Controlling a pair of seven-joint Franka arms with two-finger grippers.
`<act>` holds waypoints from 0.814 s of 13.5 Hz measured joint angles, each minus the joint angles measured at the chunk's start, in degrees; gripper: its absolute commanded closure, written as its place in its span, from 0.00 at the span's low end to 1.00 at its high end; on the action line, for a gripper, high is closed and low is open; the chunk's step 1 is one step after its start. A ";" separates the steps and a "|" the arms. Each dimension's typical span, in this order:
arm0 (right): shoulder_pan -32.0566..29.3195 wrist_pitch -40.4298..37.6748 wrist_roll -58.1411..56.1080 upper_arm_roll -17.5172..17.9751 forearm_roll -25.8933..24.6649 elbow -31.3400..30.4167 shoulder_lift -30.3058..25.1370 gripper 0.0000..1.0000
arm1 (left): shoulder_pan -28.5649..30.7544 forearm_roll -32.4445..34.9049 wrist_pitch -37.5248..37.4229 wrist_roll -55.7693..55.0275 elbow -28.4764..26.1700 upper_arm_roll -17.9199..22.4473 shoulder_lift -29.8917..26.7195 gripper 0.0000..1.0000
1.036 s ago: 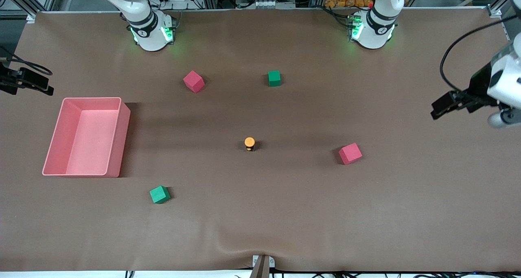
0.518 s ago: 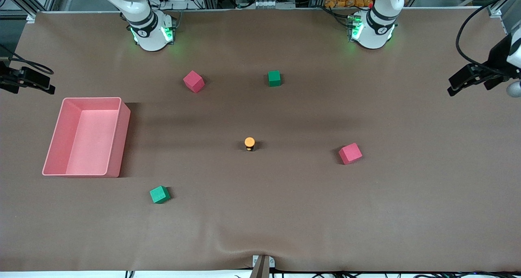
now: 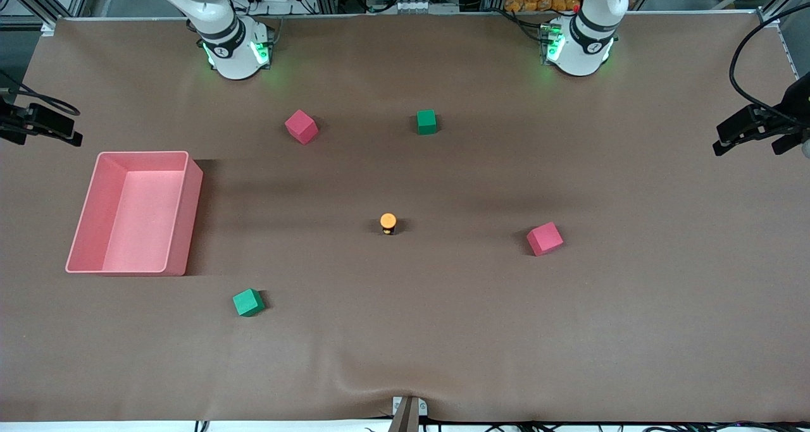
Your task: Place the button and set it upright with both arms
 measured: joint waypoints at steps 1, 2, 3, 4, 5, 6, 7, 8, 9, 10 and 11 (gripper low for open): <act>-0.01 0.00 0.01 0.00 0.19 0.00 0.00 0.00 | -0.10 -0.12 0.00 0.06 0.06 0.03 0.00 0.00; -0.10 0.02 0.08 -0.01 0.72 0.00 0.00 0.00 | -0.32 -0.13 -0.01 0.06 0.08 0.03 0.00 0.00; -0.39 0.04 0.22 -0.03 1.40 0.00 0.00 0.00 | -0.61 -0.14 -0.01 0.06 0.08 0.03 0.01 0.00; -0.87 0.07 0.30 -0.08 2.18 0.00 0.00 0.00 | -0.90 -0.16 -0.01 0.06 0.09 0.02 0.02 0.00; -1.38 0.10 0.30 -0.10 2.82 0.00 0.00 0.00 | -1.09 -0.17 -0.01 0.06 0.12 0.02 0.03 0.00; -1.67 0.15 0.30 -0.11 3.04 0.00 0.00 0.00 | -1.15 -0.17 -0.01 0.04 0.16 0.02 0.03 0.00; -1.76 0.25 0.30 -0.12 3.13 0.00 0.00 0.00 | -1.15 -0.17 -0.01 -0.10 0.23 0.02 0.03 0.00; -1.76 0.34 0.30 -0.09 3.17 0.00 0.00 0.00 | -1.16 -0.17 -0.02 -0.62 0.28 0.00 0.03 0.00; -1.76 0.37 0.30 -0.04 3.19 0.00 0.00 0.00 | -1.18 -0.17 -0.07 -1.57 0.32 -0.09 0.03 0.00; -1.76 0.37 0.30 -0.01 3.20 0.00 0.00 0.00 | -1.24 -0.17 -0.11 -2.41 0.36 -0.20 0.03 0.00; -1.76 0.38 0.30 0.00 3.21 0.00 0.00 0.00 | -1.29 -0.17 -0.13 -2.82 0.39 -0.30 0.03 0.00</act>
